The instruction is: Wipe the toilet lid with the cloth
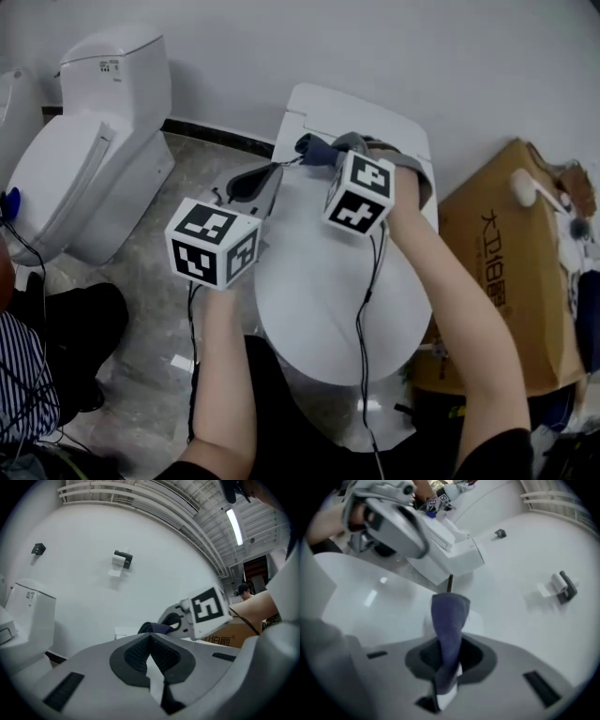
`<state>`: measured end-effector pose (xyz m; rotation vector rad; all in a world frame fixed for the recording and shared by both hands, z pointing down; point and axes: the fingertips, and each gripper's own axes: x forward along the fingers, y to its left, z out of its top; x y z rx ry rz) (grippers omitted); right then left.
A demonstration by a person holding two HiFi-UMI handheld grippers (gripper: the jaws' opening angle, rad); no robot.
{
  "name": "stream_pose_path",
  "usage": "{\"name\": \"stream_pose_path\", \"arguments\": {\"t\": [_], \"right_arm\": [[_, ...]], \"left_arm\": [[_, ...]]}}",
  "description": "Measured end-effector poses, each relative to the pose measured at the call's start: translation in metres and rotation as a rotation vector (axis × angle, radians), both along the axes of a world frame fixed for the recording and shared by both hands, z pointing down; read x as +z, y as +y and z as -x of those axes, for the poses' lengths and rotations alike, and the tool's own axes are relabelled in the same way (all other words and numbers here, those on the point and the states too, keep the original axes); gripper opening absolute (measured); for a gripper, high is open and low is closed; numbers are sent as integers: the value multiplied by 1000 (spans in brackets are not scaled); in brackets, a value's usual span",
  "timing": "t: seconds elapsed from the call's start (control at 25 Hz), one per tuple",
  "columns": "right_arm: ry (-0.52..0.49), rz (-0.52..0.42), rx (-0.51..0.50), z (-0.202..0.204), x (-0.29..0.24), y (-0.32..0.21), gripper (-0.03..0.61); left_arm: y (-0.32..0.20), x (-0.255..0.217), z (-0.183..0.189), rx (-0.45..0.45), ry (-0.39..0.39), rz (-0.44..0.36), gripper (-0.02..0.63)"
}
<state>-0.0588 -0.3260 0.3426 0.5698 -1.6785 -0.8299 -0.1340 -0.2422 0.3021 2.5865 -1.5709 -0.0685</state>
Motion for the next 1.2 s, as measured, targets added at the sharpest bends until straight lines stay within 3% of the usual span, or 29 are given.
{"name": "stream_pose_path", "arguments": {"t": [0.2,0.44,0.88,1.2], "right_arm": [[1,0,16,32,3,-54,66],[49,65,61,30,28,-82,66],[83,147,19,35,47,-51,66],[93,137,-27,33,48,-25,66]], "left_arm": [[3,12,5,-2,21,11,15],[12,12,11,-7,22,9,15],[14,23,17,-18,13,34,15],[10,24,13,-14,-4,40,15]]}}
